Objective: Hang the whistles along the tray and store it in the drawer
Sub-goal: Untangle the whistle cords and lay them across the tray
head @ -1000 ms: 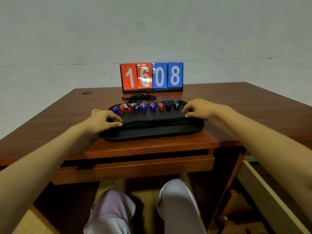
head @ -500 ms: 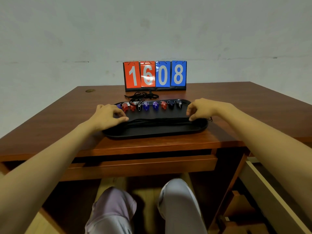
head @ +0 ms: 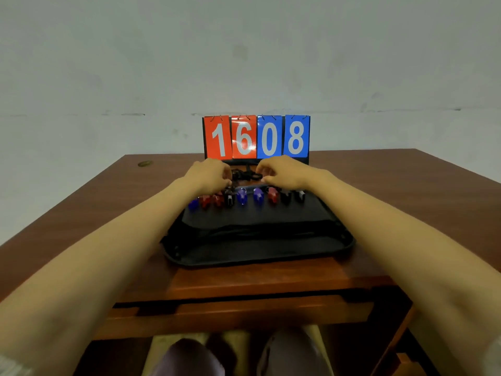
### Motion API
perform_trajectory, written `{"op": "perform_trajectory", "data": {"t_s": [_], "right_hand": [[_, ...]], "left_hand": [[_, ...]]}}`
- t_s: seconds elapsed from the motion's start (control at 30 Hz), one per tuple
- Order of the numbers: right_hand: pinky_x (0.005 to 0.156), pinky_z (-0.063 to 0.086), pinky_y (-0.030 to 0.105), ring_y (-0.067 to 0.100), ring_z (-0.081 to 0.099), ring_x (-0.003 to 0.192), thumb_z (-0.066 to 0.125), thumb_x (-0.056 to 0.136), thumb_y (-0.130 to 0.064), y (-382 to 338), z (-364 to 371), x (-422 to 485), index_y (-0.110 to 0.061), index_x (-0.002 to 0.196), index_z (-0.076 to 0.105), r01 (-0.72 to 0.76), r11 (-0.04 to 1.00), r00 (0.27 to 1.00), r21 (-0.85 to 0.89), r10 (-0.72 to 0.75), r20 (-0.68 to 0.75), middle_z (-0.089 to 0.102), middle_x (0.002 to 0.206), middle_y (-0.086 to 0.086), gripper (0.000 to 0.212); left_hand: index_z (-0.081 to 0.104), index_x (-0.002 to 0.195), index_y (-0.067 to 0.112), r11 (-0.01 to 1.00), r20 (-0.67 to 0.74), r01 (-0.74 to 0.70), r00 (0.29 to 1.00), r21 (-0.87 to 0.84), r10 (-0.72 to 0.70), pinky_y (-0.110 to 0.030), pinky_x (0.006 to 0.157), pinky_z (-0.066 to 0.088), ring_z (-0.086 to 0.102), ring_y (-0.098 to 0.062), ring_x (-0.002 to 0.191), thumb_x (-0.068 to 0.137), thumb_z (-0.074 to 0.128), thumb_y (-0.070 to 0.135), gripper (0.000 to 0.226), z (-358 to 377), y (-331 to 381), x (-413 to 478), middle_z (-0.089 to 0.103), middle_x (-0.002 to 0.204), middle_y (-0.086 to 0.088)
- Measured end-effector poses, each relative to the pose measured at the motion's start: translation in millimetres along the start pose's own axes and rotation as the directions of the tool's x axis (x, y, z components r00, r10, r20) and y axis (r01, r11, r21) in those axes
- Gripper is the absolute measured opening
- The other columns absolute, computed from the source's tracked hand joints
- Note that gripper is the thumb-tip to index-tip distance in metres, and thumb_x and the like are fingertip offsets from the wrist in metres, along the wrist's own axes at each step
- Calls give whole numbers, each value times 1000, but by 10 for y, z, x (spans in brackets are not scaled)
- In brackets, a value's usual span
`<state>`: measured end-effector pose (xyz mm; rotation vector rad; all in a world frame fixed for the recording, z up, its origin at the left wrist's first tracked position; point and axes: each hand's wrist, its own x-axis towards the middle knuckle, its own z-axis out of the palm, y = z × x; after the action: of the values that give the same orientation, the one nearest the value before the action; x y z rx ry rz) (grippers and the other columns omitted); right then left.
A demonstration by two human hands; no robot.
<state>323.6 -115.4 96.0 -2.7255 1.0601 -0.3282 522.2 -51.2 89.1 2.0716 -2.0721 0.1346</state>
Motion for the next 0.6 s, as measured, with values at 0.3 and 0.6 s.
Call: {"op": "perform_trajectory", "data": {"t_s": [0.3,0.6], "right_hand": [[73,37,14,3,46,88,57,89,-4,82,155,1026,-22,129,56,136,987,975,-85,-118,188,50,109,-5,44],[71,49,32,21,58,83,54,92,-20,271,460,1534,-15,88,63,65,981,998,-183,-60,34,64,94,4,11]], "left_hand": [[61,115,12,993,138,2,990,-121,15,-25,76,38,51,-15,91,88,62,14,27,177,-542,695,59,108,-3],[58,126,14,996,213,-54,975,-77,69,-32,88,41,53,-24,105,93,54,21,34,585,-843,1042,53,120,-9]]}}
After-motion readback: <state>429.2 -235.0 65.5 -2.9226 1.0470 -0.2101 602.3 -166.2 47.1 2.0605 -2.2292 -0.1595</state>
